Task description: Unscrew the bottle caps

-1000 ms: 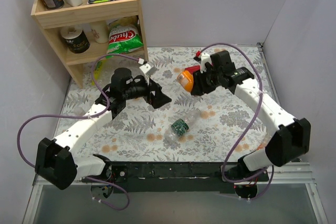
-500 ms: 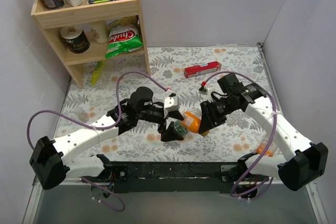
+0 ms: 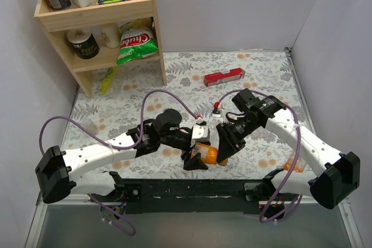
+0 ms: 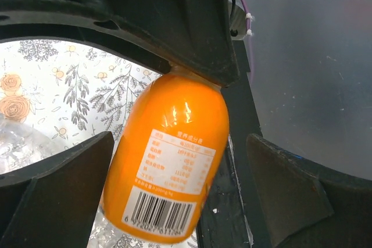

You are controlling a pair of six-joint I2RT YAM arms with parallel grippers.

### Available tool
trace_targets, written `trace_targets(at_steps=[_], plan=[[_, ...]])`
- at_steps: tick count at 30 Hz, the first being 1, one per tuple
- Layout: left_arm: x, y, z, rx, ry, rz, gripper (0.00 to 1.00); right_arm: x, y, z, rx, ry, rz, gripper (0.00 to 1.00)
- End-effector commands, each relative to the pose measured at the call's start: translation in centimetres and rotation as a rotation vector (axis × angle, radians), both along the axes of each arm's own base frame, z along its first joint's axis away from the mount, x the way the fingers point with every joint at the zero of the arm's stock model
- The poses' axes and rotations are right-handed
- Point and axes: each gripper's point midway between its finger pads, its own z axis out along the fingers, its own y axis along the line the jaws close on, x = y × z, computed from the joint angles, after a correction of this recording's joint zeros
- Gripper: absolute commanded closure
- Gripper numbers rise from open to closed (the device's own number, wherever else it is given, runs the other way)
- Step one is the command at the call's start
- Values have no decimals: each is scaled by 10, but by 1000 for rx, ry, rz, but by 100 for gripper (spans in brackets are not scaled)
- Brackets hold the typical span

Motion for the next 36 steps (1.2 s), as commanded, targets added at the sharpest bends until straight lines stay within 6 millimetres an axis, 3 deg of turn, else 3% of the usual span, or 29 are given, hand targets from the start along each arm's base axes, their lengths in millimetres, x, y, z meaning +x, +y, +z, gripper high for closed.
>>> trace_targets(at_steps=[1, 5, 12, 19, 20, 21, 24, 31, 36], plan=[[-7, 2, -15, 45, 3, -20, 2, 3, 14, 28, 117, -11, 29, 99], [-8, 2, -23, 82, 2, -22, 5, 4, 17, 33, 130, -8, 32, 99], [-9, 0, -23, 83, -6, -25, 51, 9, 20, 33, 137, -26, 21, 99], [3, -4, -16, 57, -16, 58, 74, 23, 28, 36, 158, -94, -22, 97], [8, -7, -13, 41, -21, 85, 77, 28, 29, 35, 146, -114, -39, 92], [11, -8, -13, 42, 0, 120, 78, 33, 29, 38, 150, -153, -49, 74], [30, -11, -13, 27, 7, 246, 81, 51, 27, 43, 132, -237, -119, 44], [73, -3, -2, -41, 48, 527, 81, 123, 27, 91, 250, -552, -444, 30], [102, 13, 19, -159, 112, 668, 80, 152, 28, 116, 407, -663, -676, 28]])
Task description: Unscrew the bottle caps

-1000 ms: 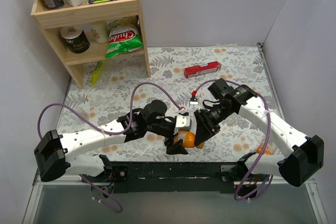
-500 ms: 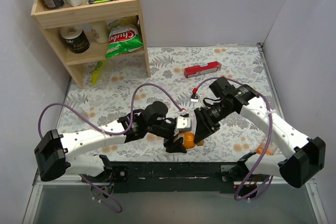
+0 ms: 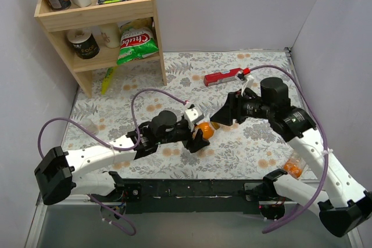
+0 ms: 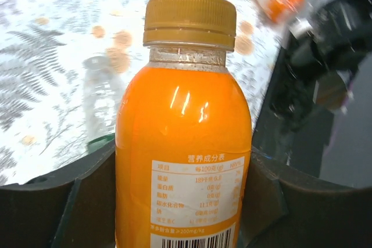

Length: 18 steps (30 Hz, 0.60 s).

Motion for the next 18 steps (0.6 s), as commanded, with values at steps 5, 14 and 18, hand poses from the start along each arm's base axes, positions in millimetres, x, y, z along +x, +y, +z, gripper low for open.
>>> trace_targets(at_steps=[5, 14, 18], plan=[[45, 31, 50, -217, -26, 307, 77, 68, 5, 50, 360, -194, -393, 31], [56, 38, 45, -194, -40, 376, 77, 79, 23, 58, 444, -207, -390, 33], [59, 38, 41, -178, -36, 389, 77, 77, 29, 52, 442, -163, -376, 34]])
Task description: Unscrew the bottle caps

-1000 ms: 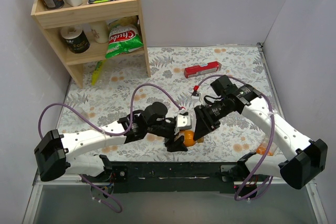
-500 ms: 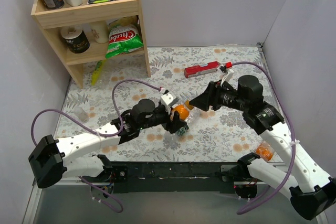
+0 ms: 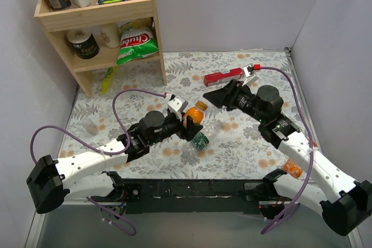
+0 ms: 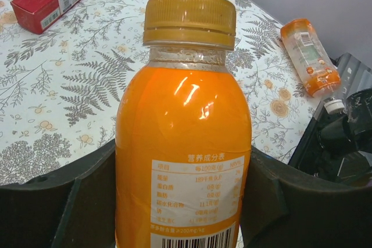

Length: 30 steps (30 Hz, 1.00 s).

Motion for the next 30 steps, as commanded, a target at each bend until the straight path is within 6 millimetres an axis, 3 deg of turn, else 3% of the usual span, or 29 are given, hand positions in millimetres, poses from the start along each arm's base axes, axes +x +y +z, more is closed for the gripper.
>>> trace_targets(at_steps=[1, 5, 13, 18, 21, 22, 24, 30], plan=[[10, 3, 5, -11, -10, 50, 77, 3, 6, 21, 73, -38, -3, 34], [10, 3, 3, -8, -9, 47, 76, 4, 14, 3, 3, 22, 13, 34], [10, 3, 3, -7, -8, 48, 76, -3, 34, 2, -4, 27, 73, 34], [10, 2, 4, -9, -8, 45, 76, -7, 39, -2, -7, 42, 87, 49], [10, 4, 5, -13, -11, 48, 76, -9, 38, -6, -11, 46, 82, 68], [10, 4, 5, -14, -11, 49, 76, -10, 38, -7, -11, 46, 82, 82], [9, 4, 9, -22, -14, 43, 76, -11, 38, -9, -15, 48, 82, 97], [-1, 2, 27, -115, -15, -74, 76, -15, 35, 0, -13, -50, 103, 99]])
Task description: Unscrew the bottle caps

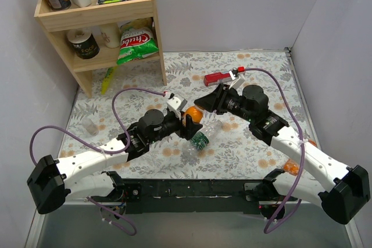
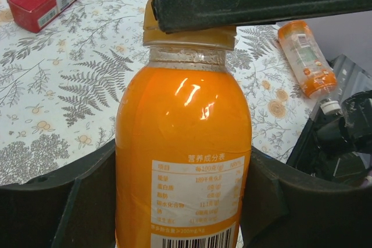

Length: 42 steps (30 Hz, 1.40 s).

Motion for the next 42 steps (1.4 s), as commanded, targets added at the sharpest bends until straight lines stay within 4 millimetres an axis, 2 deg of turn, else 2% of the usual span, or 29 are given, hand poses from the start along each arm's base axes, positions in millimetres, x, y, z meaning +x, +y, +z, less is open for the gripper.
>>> trace_targets(at_steps=[1, 5, 9, 10, 12, 13, 14, 15, 17, 19, 20, 23, 25, 28, 29, 31, 35, 37, 38, 39, 40, 41, 42], plan=[[-9, -1, 35, -133, -36, -111, 76, -9, 0, 32, 36, -170, 48, 99], [-16, -2, 46, -166, -48, -210, 76, -13, -1, 45, 34, -254, 95, 99], [-29, -2, 60, -211, -78, -304, 76, -20, 2, 57, 41, -340, 167, 99], [-37, -3, 62, -220, -78, -359, 76, -24, 4, 58, 44, -356, 200, 99], [-38, -1, 68, -251, -76, -387, 76, -26, 5, 67, 42, -415, 224, 99], [-49, -1, 70, -263, -73, -464, 76, -30, 6, 68, 43, -435, 257, 99], [-52, -1, 69, -273, -63, -492, 77, -32, 7, 72, 46, -460, 274, 99], [-55, 2, 78, -305, -79, -526, 77, -35, 7, 76, 39, -507, 294, 99], [-73, 4, 79, -311, -70, -652, 77, -47, 8, 84, 50, -584, 370, 99], [-77, 5, 80, -319, -50, -714, 76, -58, 10, 88, 44, -653, 446, 99], [-87, 7, 79, -312, -45, -784, 76, -61, 11, 90, 42, -672, 473, 99], [-98, 11, 80, -318, -22, -877, 77, -72, 14, 93, 35, -728, 572, 99], [-101, 12, 81, -317, -10, -915, 77, -78, 16, 96, 29, -763, 634, 99], [-104, 13, 77, -307, 8, -960, 77, -80, 18, 88, 2, -763, 697, 99], [-106, 14, 77, -308, 20, -966, 77, -79, 18, 92, -4, -777, 699, 99], [-104, 12, 76, -311, 22, -954, 77, -78, 18, 87, -26, -760, 701, 99], [-92, 7, 73, -293, 29, -897, 77, -69, 16, 86, -70, -761, 651, 99], [-80, 3, 66, -273, 31, -831, 77, -59, 14, 85, -96, -738, 589, 99], [-73, 1, 68, -266, 22, -797, 76, -56, 13, 85, -108, -730, 566, 96], [-65, 0, 60, -235, 25, -746, 75, -52, 12, 87, -116, -720, 537, 86], [-56, -1, 57, -220, 18, -692, 75, -44, 9, 85, -145, -698, 488, 65], [-36, -2, 54, -205, 6, -574, 74, -41, 7, 88, -154, -696, 459, 55], [-29, 1, 50, -174, 12, -521, 74, -37, 4, 87, -171, -678, 432, 47]])
